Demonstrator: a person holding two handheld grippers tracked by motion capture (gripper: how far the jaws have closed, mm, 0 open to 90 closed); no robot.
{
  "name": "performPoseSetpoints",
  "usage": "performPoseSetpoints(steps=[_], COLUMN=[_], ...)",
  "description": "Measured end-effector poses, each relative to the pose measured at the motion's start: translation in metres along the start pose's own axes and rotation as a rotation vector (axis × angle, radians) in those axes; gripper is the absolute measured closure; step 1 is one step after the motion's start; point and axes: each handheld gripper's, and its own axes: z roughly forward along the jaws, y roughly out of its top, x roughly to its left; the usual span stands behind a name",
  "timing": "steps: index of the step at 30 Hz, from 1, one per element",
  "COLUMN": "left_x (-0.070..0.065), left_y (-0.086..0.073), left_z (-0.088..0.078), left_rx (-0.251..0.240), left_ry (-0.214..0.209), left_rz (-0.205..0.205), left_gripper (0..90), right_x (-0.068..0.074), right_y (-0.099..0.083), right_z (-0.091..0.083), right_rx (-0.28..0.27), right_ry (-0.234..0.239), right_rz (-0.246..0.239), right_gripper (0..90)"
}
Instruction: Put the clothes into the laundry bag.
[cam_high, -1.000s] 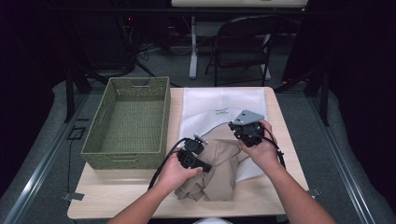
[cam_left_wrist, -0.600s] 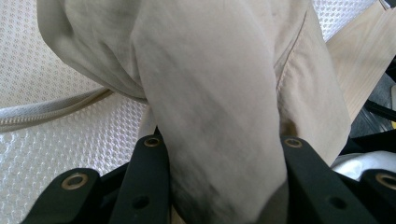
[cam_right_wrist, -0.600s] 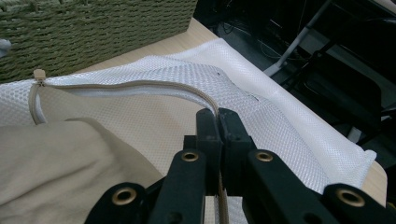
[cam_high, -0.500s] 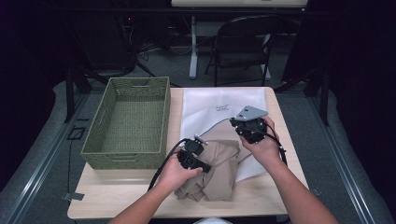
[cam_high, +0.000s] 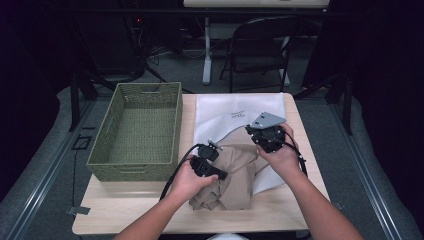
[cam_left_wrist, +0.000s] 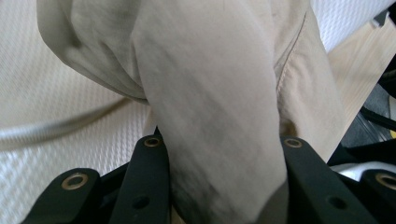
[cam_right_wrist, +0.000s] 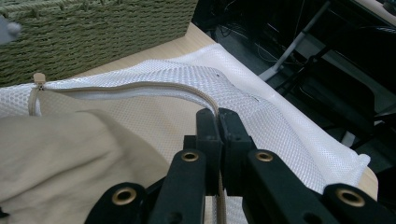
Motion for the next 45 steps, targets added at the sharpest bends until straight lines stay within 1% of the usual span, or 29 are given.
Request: performPoseSetpoints(steps=[3, 11, 14, 16, 21, 24, 25, 29, 31, 34, 37, 40, 42, 45], left_x=[-0.001, -0.002, -0.001, -0.001, 0.000, 0.000, 0.001, 0.002, 0.003, 0.005, 0.007, 0.009, 0.010, 0.011], left_y=[0.007, 0.025, 0.030, 0.032, 0.036, 0.039, 0.040, 0.042, 0.043, 0.043, 0.044, 0.044, 0.044, 0.043], left_z=[-0.001, 0.006, 0.009, 0.011, 0.014, 0.016, 0.017, 0.020, 0.024, 0.030, 0.035, 0.038, 0.040, 0.042], left_rx=[-0.013, -0.040, -0.049, -0.055, -0.077, -0.083, -0.079, -0.115, -0.122, -0.121, -0.125, -0.128, -0.123, -0.125], left_ry=[0.002, 0.008, 0.014, 0.017, 0.024, 0.027, 0.035, 0.074, 0.082, 0.103, 0.122, 0.132, 0.139, 0.163], left_rz=[0.005, -0.012, -0.017, -0.029, -0.043, -0.043, -0.040, -0.040, -0.050, -0.042, -0.042, -0.042, -0.034, -0.027], left_gripper=[69.4, 69.3, 69.3, 69.3, 69.3, 69.3, 69.3, 69.2, 69.2, 69.1, 69.0, 68.5, 67.6, 65.1], right_x=[0.001, 0.001, 0.001, 0.000, 0.001, 0.002, 0.002, 0.002, 0.002, 0.002, 0.001, 0.001, 0.002, 0.002], right_y=[0.000, 0.000, -0.001, -0.001, -0.001, -0.001, -0.001, 0.000, 0.000, -0.001, -0.001, -0.001, -0.002, -0.003], right_z=[0.000, 0.000, -0.001, -0.001, -0.001, 0.000, 0.000, 0.000, 0.000, 0.000, 0.000, 0.001, 0.002, 0.003], right_rx=[-0.003, -0.004, -0.004, -0.004, -0.007, -0.006, -0.005, -0.007, -0.010, -0.008, -0.009, -0.006, -0.006, -0.002], right_ry=[0.002, 0.006, 0.003, 0.005, 0.003, 0.006, 0.007, 0.008, 0.009, 0.008, 0.008, 0.010, 0.013, 0.013], right_rz=[-0.003, 0.000, 0.002, 0.004, 0.005, 0.004, 0.004, 0.006, 0.006, 0.008, 0.007, 0.011, 0.011, 0.010], right_gripper=[88.2, 88.2, 88.2, 88.2, 88.2, 88.2, 88.2, 88.2, 88.2, 88.2, 88.2, 88.2, 88.2, 88.1])
